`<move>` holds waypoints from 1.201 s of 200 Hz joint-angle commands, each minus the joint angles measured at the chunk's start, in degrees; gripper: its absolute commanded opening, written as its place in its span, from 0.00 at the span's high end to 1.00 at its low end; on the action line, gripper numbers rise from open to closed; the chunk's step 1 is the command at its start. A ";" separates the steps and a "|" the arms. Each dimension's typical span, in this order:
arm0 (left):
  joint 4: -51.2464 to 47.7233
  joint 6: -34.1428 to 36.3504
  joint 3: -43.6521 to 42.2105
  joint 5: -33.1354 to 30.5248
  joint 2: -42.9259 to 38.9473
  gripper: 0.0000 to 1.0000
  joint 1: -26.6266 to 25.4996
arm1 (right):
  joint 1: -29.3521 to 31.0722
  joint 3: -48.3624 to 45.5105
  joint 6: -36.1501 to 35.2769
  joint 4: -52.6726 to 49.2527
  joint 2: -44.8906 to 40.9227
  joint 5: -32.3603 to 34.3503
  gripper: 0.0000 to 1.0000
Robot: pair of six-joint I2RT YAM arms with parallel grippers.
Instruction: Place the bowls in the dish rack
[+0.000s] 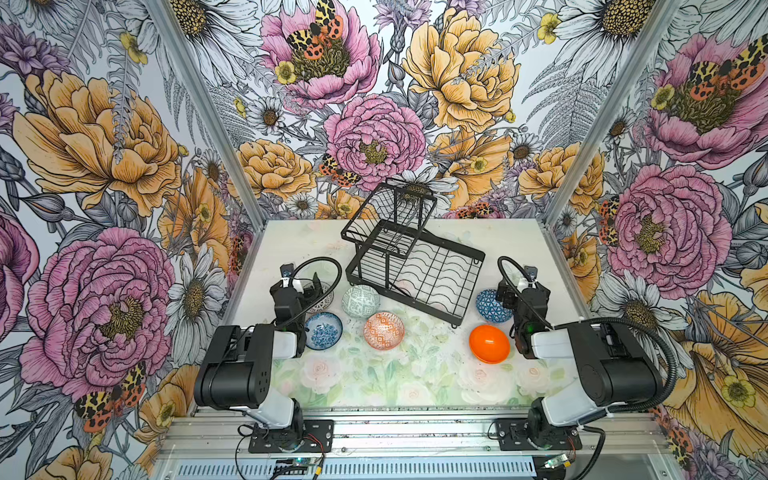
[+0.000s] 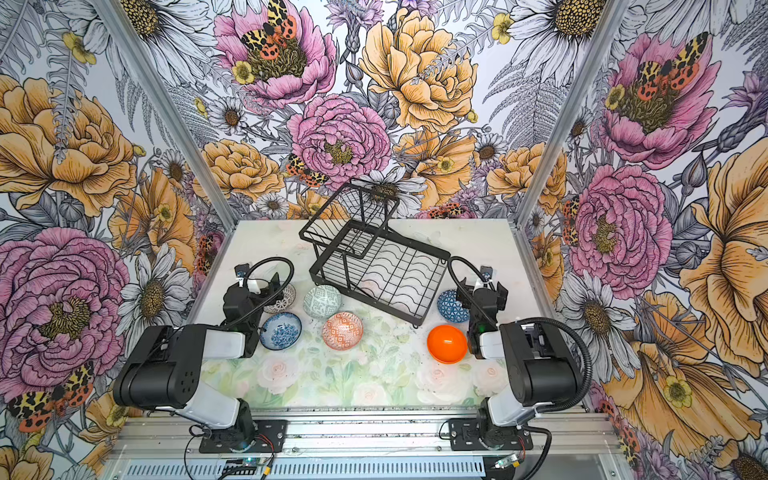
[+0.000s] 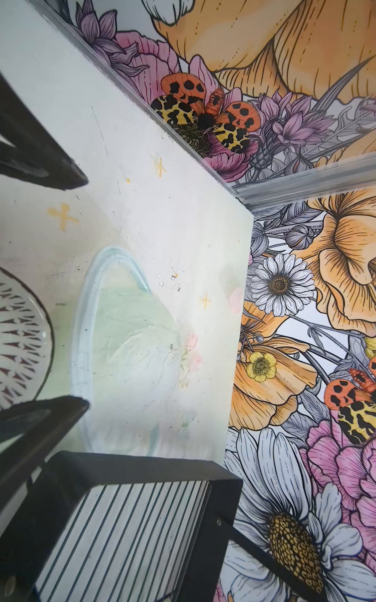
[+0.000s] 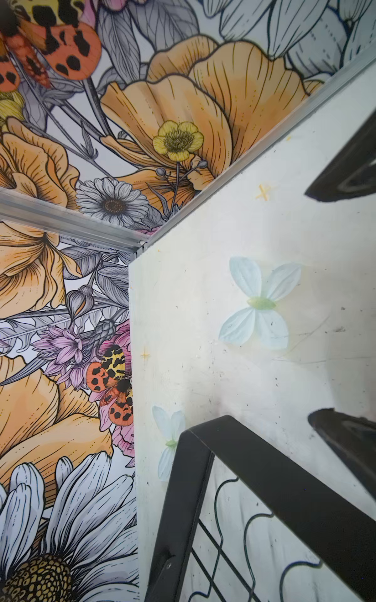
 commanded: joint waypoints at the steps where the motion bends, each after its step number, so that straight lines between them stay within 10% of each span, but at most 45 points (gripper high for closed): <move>1: 1.10 0.78 0.28 0.30 0.12 0.01 -0.44 | -0.29 1.10 0.53 0.49 -0.84 -0.58 0.00; 173: -10.28 -0.33 4.93 1.23 -3.12 0.01 0.80 | -0.29 1.12 0.46 0.46 -1.14 -0.60 0.01; 240: -26.82 -2.43 11.76 -3.25 -9.18 0.01 1.93 | 0.15 12.38 4.65 -25.88 -13.83 9.36 0.01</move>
